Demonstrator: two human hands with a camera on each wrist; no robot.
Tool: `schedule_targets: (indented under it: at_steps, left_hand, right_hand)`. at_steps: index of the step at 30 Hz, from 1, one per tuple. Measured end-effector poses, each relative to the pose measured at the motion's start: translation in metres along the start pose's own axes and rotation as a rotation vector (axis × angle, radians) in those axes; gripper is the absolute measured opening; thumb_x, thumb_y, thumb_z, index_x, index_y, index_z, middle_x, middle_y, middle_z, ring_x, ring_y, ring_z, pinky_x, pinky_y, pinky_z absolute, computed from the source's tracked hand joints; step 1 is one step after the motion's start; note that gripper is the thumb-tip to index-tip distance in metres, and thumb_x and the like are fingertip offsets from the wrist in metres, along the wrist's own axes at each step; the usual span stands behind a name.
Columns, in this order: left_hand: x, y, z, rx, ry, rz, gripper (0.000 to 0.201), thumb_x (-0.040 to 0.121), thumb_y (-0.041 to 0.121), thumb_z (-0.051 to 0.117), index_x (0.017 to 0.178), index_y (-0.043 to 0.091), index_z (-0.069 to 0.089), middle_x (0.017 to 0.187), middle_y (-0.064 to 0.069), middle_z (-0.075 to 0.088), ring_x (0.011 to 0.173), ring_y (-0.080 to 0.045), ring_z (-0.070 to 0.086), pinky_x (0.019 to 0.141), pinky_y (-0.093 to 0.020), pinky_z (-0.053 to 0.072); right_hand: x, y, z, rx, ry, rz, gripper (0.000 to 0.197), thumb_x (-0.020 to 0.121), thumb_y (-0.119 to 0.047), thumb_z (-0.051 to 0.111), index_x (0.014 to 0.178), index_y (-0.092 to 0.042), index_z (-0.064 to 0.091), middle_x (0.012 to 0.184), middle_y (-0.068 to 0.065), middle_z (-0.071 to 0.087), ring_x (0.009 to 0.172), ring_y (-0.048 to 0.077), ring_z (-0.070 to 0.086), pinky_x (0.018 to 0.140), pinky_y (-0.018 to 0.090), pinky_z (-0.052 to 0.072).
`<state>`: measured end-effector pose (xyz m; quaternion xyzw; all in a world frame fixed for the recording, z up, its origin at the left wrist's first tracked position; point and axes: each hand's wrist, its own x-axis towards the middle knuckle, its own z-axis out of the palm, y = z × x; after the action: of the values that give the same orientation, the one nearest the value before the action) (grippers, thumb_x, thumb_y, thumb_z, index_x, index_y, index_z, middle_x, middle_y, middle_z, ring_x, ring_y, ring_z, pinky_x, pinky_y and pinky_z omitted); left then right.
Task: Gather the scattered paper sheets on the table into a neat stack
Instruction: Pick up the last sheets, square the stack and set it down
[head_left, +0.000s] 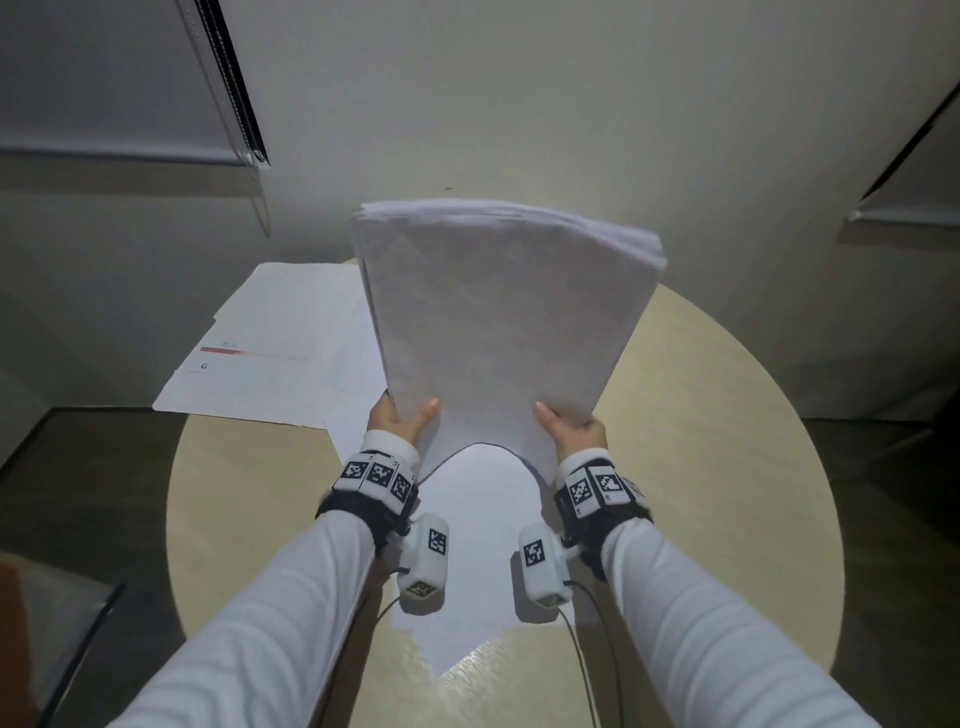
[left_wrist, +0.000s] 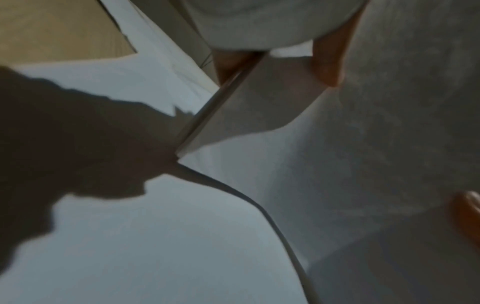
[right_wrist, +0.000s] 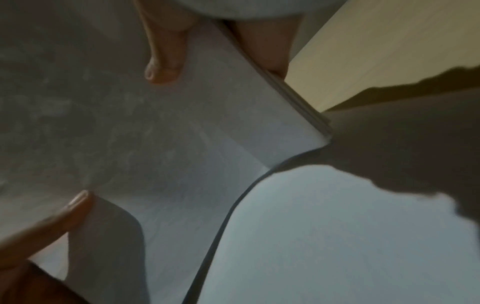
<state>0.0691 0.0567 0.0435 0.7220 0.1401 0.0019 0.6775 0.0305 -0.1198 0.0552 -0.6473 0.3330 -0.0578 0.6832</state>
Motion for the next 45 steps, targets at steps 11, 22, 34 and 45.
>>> schedule_targets:
  at_steps: [11, 22, 34, 45]
  left_hand:
    - [0.000, -0.014, -0.001, 0.023, -0.008, -0.121, 0.043, 0.084, 0.001, 0.063, 0.125, -0.006, 0.051, 0.127, -0.022, 0.057, 0.119, -0.033, 0.055, 0.085, -0.018, 0.036]
    - [0.031, -0.007, -0.079, 0.046, 0.133, -0.085, 0.020, 0.081, -0.009, 0.061, 0.102, -0.010, 0.060, 0.080, -0.006, 0.058, 0.093, -0.016, 0.050, 0.057, -0.009, 0.046]
    - [0.023, -0.058, -0.140, 0.071, 0.268, -0.210, 0.048, 0.081, -0.005, 0.064, 0.126, -0.008, 0.049, 0.128, -0.026, 0.055, 0.100, -0.027, 0.053, 0.099, -0.042, 0.042]
    - [0.019, -0.065, -0.145, 0.125, 0.249, -0.236, 0.045, 0.084, -0.003, 0.061, 0.127, -0.007, 0.049, 0.130, -0.026, 0.053, 0.098, -0.022, 0.050, 0.086, -0.029, 0.038]
  right_hand:
    - [0.012, 0.005, -0.001, -0.246, -0.031, 0.026, 0.049, 0.084, -0.022, 0.068, 0.118, 0.009, 0.053, 0.120, 0.020, 0.059, 0.113, 0.031, 0.056, 0.075, 0.017, 0.036]
    - [0.046, -0.009, 0.007, -0.507, -0.016, -0.034, 0.046, 0.078, -0.038, 0.069, 0.118, -0.018, 0.054, 0.118, 0.009, 0.059, 0.101, 0.029, 0.061, 0.081, 0.035, 0.053]
    - [0.015, 0.062, 0.021, -1.076, -0.094, 0.202, 0.118, 0.058, -0.034, 0.084, 0.141, -0.035, 0.002, 0.129, 0.007, 0.026, 0.119, 0.035, 0.041, 0.094, 0.049, 0.045]
    - [0.023, 0.053, 0.005, -0.887, -0.039, 0.096, 0.075, 0.082, -0.011, 0.061, 0.143, -0.017, 0.018, 0.130, 0.015, 0.049, 0.114, 0.031, 0.053, 0.091, 0.037, 0.044]
